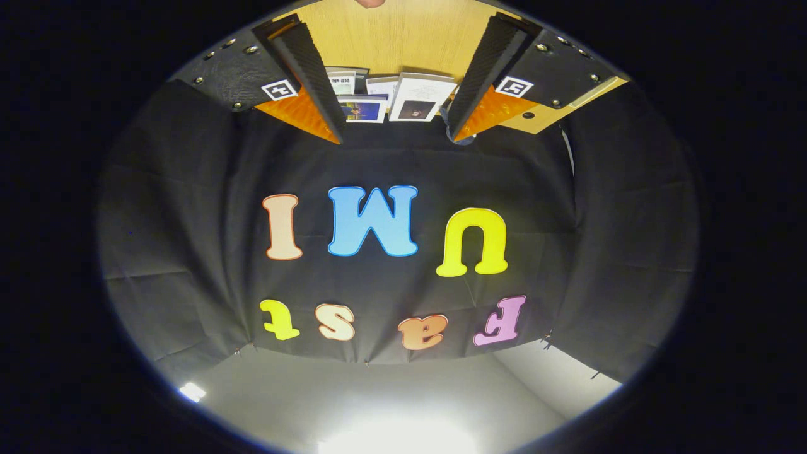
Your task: Open the storage box then place both shoes into the box .Put the left shoe in first, then the right shoe, with the right side of both shoes facing outward in a uniform manner.
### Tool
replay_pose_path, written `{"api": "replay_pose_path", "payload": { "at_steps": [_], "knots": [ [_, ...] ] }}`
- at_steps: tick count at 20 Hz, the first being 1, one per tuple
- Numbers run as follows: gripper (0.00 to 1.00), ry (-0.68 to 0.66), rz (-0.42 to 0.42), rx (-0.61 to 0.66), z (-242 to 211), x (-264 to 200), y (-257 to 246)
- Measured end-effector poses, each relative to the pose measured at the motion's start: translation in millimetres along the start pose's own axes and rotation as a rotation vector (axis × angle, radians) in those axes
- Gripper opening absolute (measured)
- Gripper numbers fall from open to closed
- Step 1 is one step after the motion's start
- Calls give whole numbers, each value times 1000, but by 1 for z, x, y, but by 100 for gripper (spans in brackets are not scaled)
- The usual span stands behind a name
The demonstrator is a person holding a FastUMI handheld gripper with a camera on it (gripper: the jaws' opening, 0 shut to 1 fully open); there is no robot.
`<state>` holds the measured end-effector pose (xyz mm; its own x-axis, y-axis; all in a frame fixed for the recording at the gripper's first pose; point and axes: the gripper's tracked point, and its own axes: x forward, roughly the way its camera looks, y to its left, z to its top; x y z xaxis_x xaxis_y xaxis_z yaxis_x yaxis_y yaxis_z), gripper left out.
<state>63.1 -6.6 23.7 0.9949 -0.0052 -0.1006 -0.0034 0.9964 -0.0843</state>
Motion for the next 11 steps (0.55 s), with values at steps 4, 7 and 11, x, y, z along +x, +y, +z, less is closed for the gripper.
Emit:
{"api": "replay_pose_path", "payload": {
  "at_steps": [4, 7, 11],
  "knots": [
    [98, -11, -5, 27, 5, 7, 0],
    [98, -16, -18, 34, 8, 10, -1],
    [98, -5, -11, 38, 5, 10, 4]
  ]
}}
